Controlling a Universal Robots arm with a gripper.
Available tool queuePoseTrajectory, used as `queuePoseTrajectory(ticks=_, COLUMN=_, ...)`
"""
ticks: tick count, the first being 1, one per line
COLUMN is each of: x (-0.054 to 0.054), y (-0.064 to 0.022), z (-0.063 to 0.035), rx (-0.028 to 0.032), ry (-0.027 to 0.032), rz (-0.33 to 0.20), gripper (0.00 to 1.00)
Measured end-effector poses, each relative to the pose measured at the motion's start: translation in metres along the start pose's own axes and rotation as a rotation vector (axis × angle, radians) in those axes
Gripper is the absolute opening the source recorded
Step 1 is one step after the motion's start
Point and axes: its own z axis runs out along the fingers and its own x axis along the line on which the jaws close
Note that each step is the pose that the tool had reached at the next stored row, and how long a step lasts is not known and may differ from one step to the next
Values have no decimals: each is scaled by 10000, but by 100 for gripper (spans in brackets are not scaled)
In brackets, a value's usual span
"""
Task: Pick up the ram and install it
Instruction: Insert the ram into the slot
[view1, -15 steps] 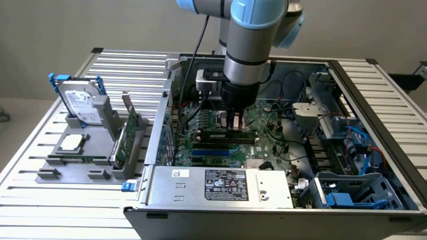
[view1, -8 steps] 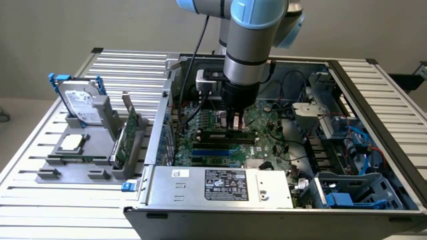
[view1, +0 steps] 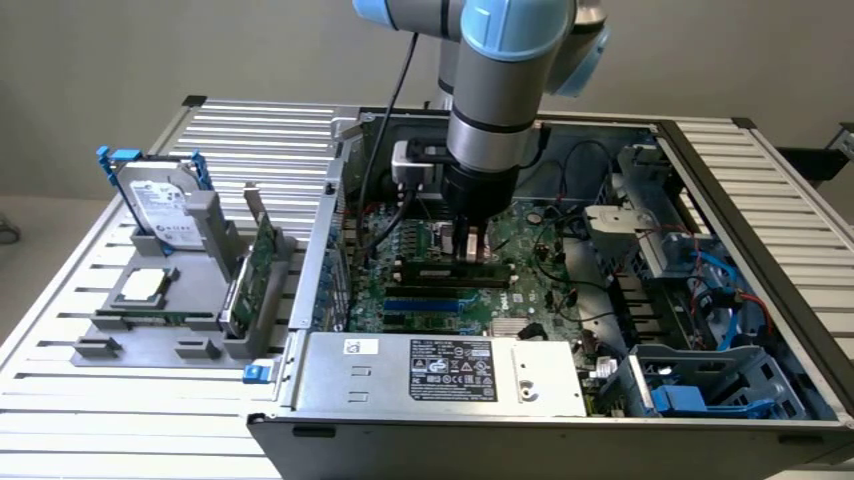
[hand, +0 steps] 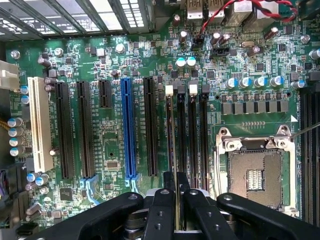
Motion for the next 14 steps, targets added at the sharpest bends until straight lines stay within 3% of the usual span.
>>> queuePoseTrajectory(ticks=11, x=0, y=0, z=15, rx=-54, ry=3, rz=0, gripper=15)
queuePoseTrajectory(ticks=14, x=-1, y=-1, z=17, rx=-59, ry=4, rz=-1, gripper=33)
